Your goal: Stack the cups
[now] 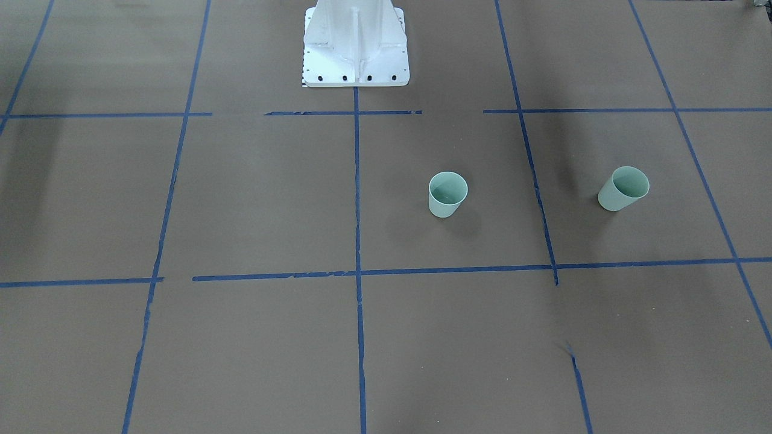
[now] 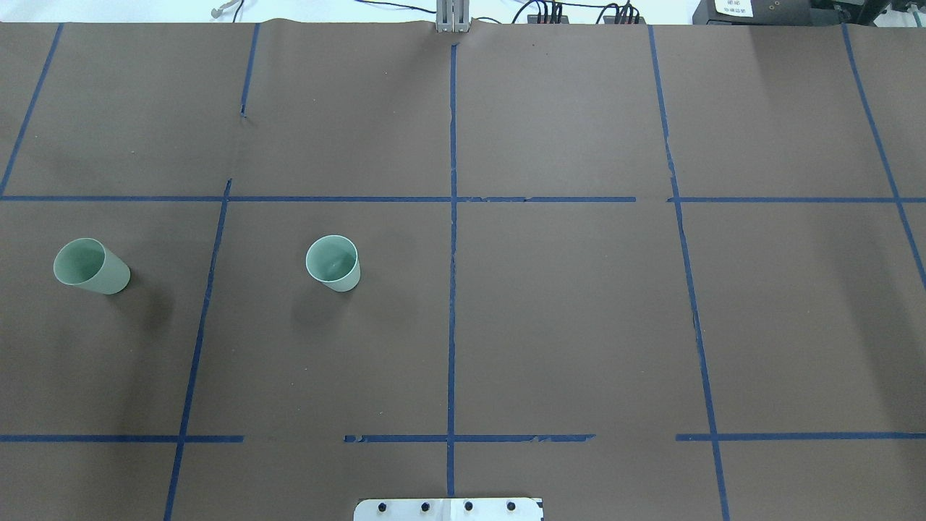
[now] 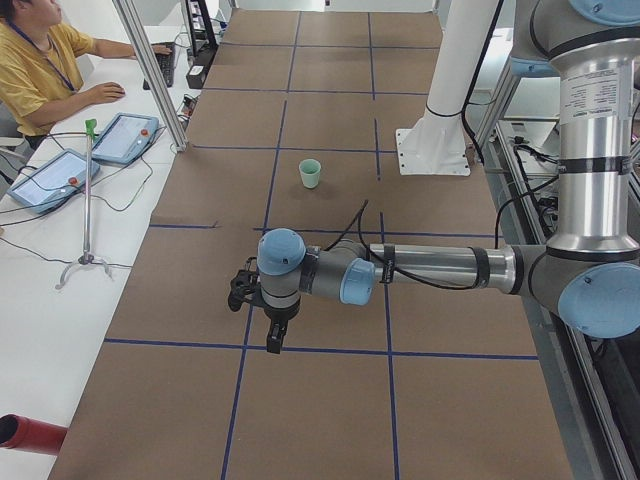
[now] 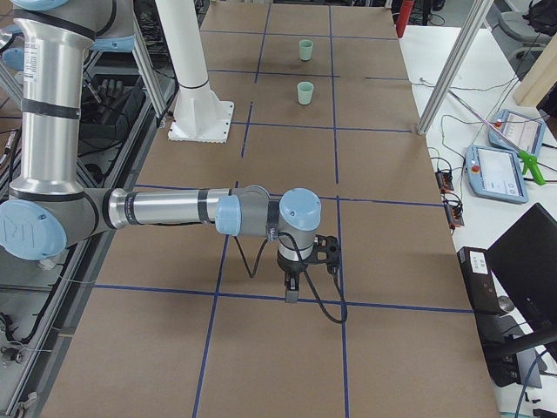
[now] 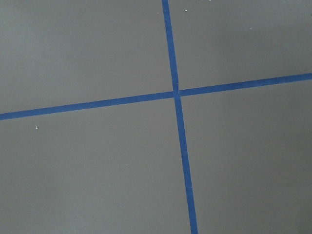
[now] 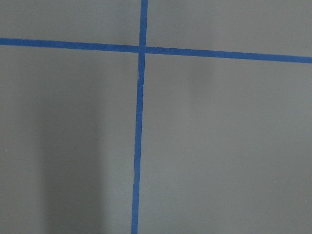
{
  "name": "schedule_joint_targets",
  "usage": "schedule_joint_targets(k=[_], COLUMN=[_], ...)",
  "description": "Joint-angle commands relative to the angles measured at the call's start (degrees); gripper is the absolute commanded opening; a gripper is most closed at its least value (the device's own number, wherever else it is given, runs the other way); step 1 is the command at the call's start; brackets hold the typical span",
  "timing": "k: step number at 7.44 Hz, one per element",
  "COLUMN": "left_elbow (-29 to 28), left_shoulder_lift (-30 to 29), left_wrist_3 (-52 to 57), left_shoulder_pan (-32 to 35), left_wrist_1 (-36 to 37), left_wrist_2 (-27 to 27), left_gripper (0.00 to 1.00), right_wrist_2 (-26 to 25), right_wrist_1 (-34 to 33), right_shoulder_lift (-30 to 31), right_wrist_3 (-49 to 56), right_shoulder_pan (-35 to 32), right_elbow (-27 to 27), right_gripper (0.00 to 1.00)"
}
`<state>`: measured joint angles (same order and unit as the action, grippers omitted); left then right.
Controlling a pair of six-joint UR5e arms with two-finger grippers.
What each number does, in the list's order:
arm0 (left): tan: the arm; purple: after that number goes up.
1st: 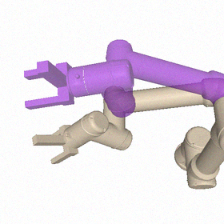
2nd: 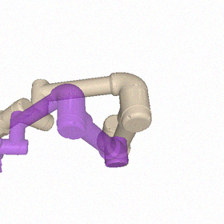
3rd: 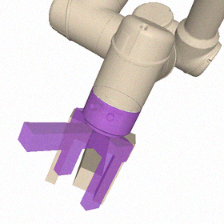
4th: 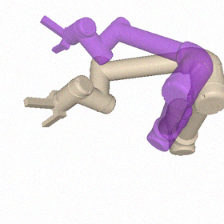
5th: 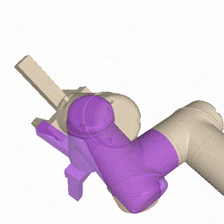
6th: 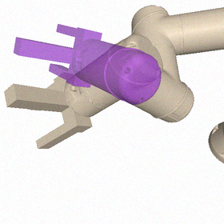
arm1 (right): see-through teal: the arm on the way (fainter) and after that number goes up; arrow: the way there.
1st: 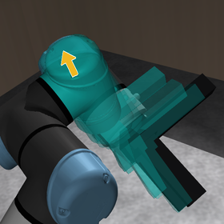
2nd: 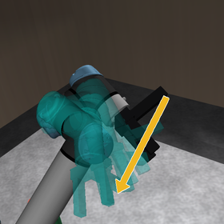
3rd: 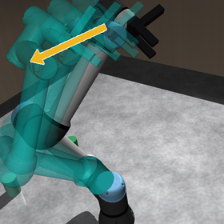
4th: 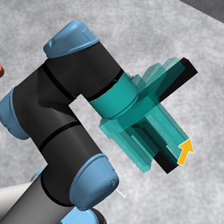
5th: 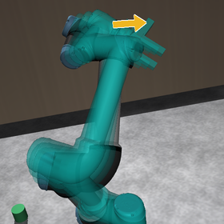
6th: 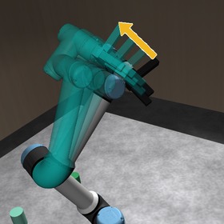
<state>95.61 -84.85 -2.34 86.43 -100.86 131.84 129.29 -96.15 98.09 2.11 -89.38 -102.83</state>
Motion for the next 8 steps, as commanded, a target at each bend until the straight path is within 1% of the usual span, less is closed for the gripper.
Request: schedule_joint_targets(k=[1,2,3,4,5,7,8], left_elbow=[-0.25,-0.16,-0.42,-0.51,-0.51,1.85,3.17], left_shoulder_lift=[-0.06,-0.14,0.20,0.38,-0.05,-1.28,-2.68], left_wrist_3=[-0.03,-0.03,-0.38,-1.08,-8.57,-21.86,-27.83], left_shoulder_pan=[-0.04,-0.12,-0.30,-0.74,-2.65,-8.80,-12.31], left_wrist_1=[-0.21,-0.47,-4.83,-5.74,-6.27,-6.54,-6.54], left_wrist_2=[-0.09,0.00,0.00,0.09,0.17,0.17,1.92], left_gripper=[1.00,1.00,1.00,1.00,1.00,1.00,1.00], right_wrist_2=[0.00,0.00,0.00,0.00,0.00,0.00,0.00], right_wrist_1=[0.00,0.00,0.00,0.00,0.00,0.00,0.00], right_shoulder_lift=[0.00,0.00,0.00,0.00,0.00,0.00,0.00], right_wrist_3=[0.00,0.00,0.00,0.00,0.00,0.00,0.00], right_shoulder_pan=[0.08,0.00,0.08,0.00,-0.01,0.00,0.08], right_elbow=[0.00,0.00,0.00,0.00,0.00,0.00,0.00], right_gripper=[1.00,1.00,1.00,1.00,1.00,1.00,1.00])
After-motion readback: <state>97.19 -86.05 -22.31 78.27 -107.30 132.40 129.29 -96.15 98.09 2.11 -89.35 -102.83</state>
